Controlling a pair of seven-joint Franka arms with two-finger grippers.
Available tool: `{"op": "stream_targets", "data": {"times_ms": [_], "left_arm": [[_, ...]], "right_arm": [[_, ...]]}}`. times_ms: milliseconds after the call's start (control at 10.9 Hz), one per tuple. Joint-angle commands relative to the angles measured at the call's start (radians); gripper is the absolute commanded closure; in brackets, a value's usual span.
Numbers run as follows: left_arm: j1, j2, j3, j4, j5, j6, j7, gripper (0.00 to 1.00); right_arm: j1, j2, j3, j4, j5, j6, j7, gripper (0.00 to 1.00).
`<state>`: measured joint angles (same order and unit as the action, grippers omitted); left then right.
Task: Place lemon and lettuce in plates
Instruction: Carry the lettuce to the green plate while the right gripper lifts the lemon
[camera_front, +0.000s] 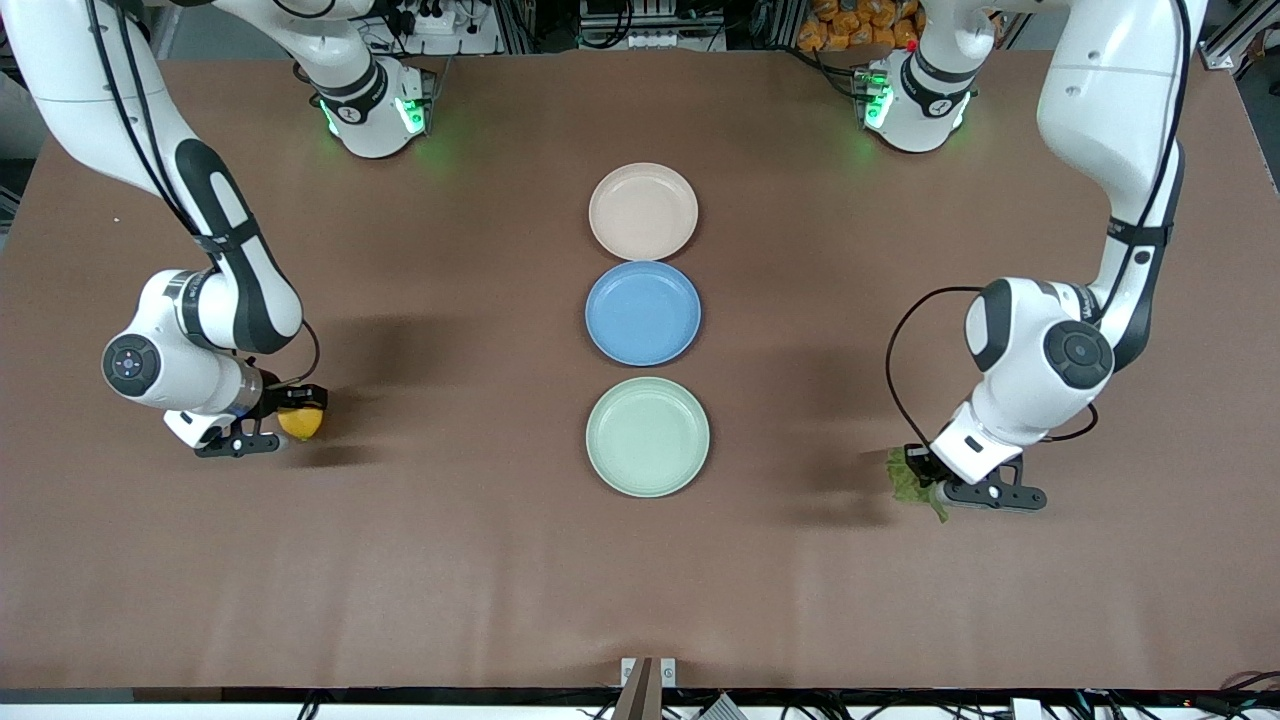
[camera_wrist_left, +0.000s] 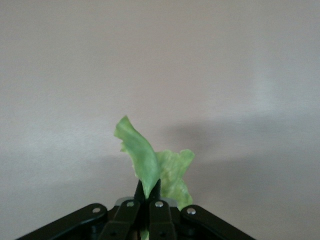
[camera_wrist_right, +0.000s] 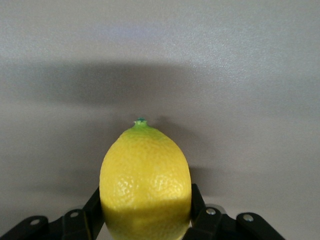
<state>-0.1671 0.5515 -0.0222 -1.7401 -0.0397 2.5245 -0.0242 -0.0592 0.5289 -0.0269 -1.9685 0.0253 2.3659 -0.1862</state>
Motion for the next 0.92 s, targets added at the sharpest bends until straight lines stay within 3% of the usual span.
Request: {"op": "stream_targets", "data": {"times_ms": [0,461,829], "left_arm": [[-0.092,-0.030,-0.002,0.007,-0.012,-0.015,-0.064,1.00],[-0.273,-0.015,-0.004,0.070,-0.012,-0.006,-0.253,1.00],[-0.399,0.138,-0.002,0.163,-0.014,0.110,-0.341,1.00]], "right_arm": [[0.030,0.014,0.002,0.011,0.031,-0.026,-0.018,1.00],[0.073,-0.052,0.027,0.011,0.031,-0.187,0.134,1.00],[0.153,-0.147,0.077,0.007,0.053,-0.332,0.371,1.00]]}}
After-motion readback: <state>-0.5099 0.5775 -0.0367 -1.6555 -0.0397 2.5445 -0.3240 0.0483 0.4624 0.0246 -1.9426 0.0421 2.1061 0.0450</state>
